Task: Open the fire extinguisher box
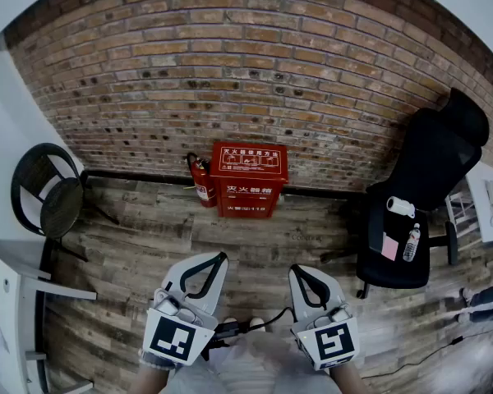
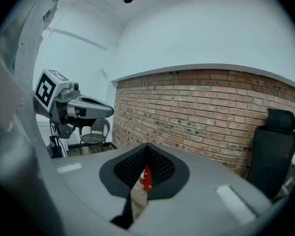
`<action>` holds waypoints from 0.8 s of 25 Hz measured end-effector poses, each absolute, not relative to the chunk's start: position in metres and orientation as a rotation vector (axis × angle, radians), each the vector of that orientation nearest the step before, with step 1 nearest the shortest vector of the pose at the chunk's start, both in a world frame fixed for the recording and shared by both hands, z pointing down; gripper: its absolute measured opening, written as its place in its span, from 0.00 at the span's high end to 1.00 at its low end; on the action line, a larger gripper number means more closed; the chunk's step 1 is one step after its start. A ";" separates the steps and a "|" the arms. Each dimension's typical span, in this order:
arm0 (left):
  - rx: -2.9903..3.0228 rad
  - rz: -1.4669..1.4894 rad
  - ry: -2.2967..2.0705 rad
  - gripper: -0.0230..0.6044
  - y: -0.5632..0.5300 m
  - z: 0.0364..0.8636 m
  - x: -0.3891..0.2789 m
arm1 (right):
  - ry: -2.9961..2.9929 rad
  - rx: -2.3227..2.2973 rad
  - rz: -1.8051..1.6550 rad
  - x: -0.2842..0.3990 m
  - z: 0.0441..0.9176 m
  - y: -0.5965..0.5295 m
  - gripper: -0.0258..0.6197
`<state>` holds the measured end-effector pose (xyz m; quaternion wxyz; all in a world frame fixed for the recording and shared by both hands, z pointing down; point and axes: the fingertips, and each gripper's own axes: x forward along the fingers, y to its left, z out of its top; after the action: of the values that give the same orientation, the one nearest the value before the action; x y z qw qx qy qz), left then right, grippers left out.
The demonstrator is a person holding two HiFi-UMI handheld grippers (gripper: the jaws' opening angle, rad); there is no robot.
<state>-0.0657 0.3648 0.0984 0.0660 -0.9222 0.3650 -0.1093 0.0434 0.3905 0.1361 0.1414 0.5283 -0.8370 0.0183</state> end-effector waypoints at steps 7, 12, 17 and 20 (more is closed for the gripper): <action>-2.786 -0.326 1.090 0.97 0.366 0.099 -0.067 | -2.411 1.532 0.050 0.042 0.137 0.393 0.95; -2.786 -0.312 1.077 0.97 0.367 0.098 -0.066 | -2.406 1.545 0.046 0.042 0.137 0.395 0.95; -2.789 -0.301 1.071 0.97 0.365 0.097 -0.070 | -2.399 1.552 0.051 0.039 0.136 0.394 0.95; -2.791 -0.298 1.065 0.97 0.363 0.097 -0.074 | -2.408 1.575 0.060 0.035 0.134 0.393 0.95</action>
<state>-0.0735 0.3634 0.0968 0.0695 -0.9274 0.3540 -0.0991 0.0353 0.3928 0.1336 0.1314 0.5425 -0.8295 0.0206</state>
